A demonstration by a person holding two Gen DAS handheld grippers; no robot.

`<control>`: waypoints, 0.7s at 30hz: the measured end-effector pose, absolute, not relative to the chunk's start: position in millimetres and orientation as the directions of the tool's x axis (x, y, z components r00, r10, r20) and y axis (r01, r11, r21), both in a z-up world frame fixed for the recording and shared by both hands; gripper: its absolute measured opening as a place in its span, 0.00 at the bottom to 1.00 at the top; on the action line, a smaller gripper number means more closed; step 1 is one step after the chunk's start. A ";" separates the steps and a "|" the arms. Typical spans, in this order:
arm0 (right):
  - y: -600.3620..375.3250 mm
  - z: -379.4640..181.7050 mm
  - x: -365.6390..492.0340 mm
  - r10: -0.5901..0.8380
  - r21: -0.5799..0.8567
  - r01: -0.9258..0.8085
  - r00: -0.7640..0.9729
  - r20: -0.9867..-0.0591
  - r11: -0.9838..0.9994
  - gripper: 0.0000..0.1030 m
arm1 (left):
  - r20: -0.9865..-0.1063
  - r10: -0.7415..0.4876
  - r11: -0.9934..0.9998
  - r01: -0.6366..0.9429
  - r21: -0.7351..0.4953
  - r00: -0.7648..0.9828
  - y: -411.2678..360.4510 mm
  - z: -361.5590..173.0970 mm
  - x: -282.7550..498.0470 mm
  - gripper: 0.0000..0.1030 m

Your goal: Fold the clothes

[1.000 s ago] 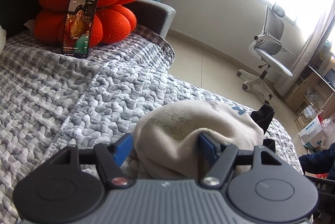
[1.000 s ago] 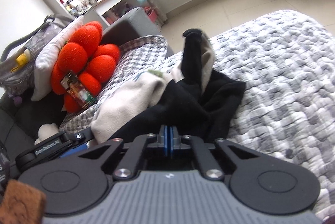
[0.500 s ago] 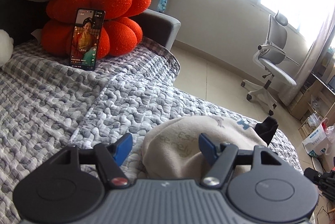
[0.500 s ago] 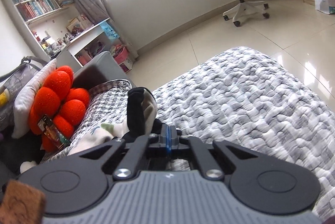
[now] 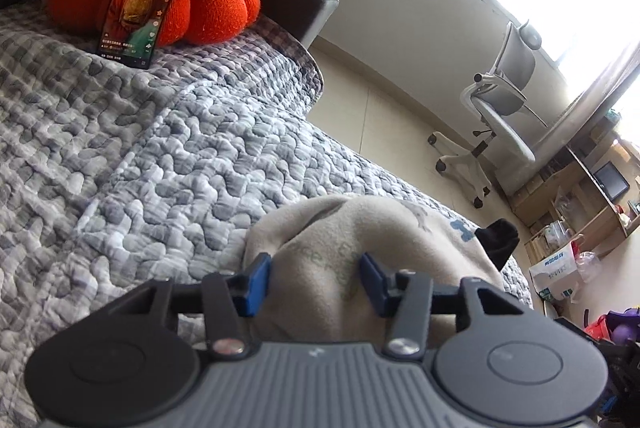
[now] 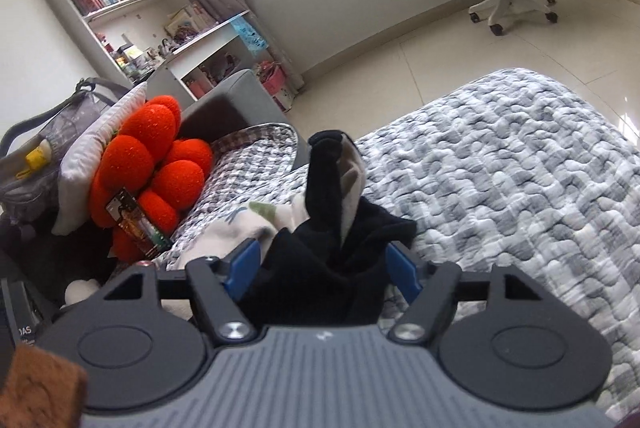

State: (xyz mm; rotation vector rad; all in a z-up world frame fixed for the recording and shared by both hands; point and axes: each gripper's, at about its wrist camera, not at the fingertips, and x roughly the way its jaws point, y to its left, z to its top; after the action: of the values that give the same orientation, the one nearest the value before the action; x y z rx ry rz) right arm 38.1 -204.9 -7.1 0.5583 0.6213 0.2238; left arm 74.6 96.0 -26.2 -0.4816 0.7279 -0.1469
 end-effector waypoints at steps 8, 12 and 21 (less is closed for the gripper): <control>-173.3 -26.1 50.5 0.449 0.614 -0.034 0.715 -0.537 0.788 0.69 | -0.610 -0.316 0.883 -0.011 -0.470 0.726 90.6 -16.4 60.7 0.16; -168.8 -23.7 48.6 0.442 0.597 -0.044 0.716 -0.540 0.801 0.31 | -0.591 -0.351 0.880 0.041 -0.473 0.727 87.8 -4.0 43.5 0.15; -183.0 -11.6 30.1 0.337 0.524 0.000 0.766 -0.547 0.852 0.12 | -0.519 -0.463 0.862 0.227 -0.454 0.719 69.7 28.7 2.9 0.14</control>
State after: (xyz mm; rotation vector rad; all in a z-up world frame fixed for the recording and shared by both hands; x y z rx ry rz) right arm 30.1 -183.0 -11.6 0.5288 0.6793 0.1927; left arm 2.9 69.7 28.7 -0.3758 0.6669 -0.3912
